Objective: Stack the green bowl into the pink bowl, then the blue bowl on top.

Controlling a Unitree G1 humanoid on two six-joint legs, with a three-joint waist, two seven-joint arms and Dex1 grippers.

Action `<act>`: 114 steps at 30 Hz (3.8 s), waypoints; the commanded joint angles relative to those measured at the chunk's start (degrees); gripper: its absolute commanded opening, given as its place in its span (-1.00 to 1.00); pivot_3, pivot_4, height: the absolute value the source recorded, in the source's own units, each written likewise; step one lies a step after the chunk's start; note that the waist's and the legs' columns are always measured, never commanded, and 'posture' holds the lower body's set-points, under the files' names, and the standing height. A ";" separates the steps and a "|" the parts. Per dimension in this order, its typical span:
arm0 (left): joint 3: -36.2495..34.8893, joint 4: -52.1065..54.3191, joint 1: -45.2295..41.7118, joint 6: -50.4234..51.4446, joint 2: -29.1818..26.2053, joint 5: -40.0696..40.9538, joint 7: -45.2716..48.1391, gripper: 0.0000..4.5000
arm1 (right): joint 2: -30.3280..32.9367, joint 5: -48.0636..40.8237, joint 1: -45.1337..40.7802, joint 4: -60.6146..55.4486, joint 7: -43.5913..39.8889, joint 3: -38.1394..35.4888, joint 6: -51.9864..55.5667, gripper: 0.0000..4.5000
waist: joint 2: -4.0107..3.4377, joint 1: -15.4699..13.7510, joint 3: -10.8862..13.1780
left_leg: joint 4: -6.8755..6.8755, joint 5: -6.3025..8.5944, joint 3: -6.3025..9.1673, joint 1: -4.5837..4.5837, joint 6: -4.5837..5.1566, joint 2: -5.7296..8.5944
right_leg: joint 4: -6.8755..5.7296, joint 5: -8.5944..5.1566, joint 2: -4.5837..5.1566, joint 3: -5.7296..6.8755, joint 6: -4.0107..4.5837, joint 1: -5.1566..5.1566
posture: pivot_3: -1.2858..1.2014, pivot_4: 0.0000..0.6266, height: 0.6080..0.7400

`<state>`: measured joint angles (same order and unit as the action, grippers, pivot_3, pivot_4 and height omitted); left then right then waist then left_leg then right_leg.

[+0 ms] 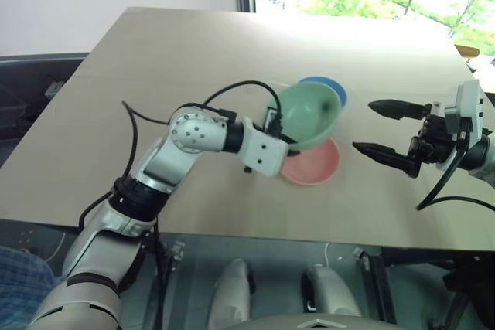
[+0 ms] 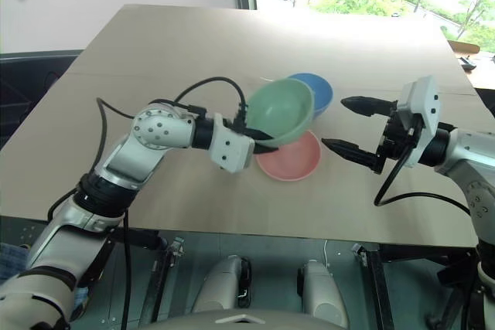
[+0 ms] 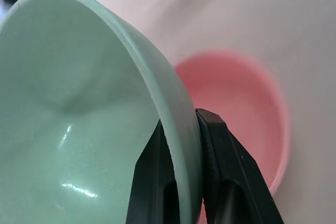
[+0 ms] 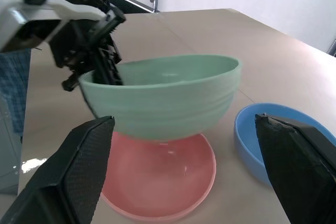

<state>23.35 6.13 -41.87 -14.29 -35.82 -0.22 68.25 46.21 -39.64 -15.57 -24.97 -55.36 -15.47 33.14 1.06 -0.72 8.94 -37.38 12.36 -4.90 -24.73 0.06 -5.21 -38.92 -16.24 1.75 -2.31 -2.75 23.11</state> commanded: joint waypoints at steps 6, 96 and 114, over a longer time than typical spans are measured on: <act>-1.05 1.15 -0.03 -1.68 -0.37 1.55 2.58 -0.99 | 1.24 -1.01 0.77 -2.49 0.74 -2.07 -1.01 1.00 | 0.00 0.00 0.00 | -0.03 0.00 0.01 0.00 0.00 0.00 | -0.01 0.00 0.00 0.00 0.00 -0.01 | 0.03 -0.52 1.00; -44.59 19.29 24.28 49.52 -3.55 50.37 -25.77 1.00 | -16.79 51.48 -45.05 63.96 0.75 34.41 -34.64 -1.00 | -0.04 1.63 0.06 | 0.05 -0.01 -0.05 -0.01 -0.03 -0.02 | -0.04 0.01 0.04 0.02 0.02 0.07 | 0.03 -0.52 1.00; -37.72 12.88 16.99 48.55 -4.16 48.62 -18.38 1.00 | 2.12 23.93 -30.44 6.78 -22.75 25.24 -12.50 -1.00 | -0.05 1.43 0.12 | 0.06 0.00 -0.06 0.03 -0.02 -0.03 | -0.06 0.01 0.05 0.04 0.02 0.07 | 0.03 -0.52 1.00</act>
<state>-14.92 19.80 -22.91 35.72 -39.27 49.15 48.01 47.04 -13.37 -46.32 -13.75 -77.99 12.33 18.18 1.01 0.70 9.06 -37.33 12.36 -4.96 -24.69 0.05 -5.23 -38.99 -16.23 1.80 -2.27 -2.74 23.17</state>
